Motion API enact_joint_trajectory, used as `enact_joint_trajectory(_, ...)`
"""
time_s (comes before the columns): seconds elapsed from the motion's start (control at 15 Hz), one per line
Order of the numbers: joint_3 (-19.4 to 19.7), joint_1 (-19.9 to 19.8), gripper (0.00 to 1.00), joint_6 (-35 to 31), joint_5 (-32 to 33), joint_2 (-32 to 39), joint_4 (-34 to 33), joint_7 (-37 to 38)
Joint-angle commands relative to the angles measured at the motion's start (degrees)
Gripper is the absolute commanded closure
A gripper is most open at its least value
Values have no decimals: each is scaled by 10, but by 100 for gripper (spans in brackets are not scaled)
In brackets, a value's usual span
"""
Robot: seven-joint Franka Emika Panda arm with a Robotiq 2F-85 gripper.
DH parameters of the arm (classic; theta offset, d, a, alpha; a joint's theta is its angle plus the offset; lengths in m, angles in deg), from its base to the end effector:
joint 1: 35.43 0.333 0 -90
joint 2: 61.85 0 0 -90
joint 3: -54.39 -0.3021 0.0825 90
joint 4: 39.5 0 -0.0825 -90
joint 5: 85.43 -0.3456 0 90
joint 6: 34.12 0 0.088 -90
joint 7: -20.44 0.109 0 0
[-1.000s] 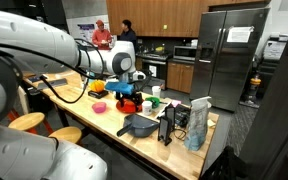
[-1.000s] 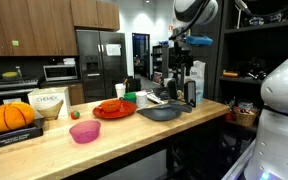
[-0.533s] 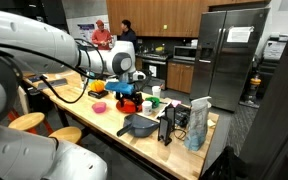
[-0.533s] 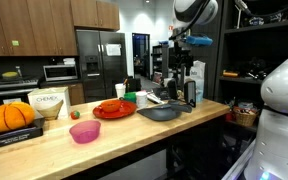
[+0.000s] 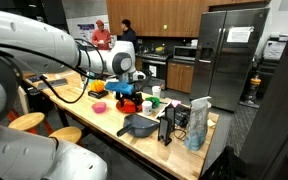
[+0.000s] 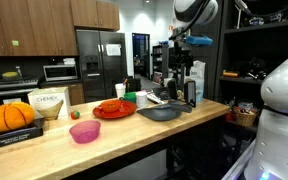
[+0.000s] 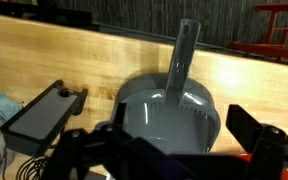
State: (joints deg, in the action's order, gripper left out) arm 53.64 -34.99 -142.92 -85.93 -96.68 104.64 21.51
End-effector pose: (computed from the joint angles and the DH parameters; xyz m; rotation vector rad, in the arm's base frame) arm 0.3356 0.0079 0.4819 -3.1410 0.0049 0.0140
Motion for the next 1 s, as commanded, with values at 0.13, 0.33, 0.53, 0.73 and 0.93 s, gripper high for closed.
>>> enact_joint_trajectory(0.13, -1, -1, 0, -13, 18, 24, -14, -12)
enact_joint_trajectory(0.33, -12, -1, 0, -70, 47, 64, -39, -14)
enact_joint_trajectory(0.53, -34, 2, 0, -131, 77, 117, -86, 1)
enact_joint_trajectory(0.73, -57, 1, 0, -157, 112, 174, -144, 19)
enact_joint_trajectory(0.93, -71, -2, 0, -154, 151, 229, -201, 51)
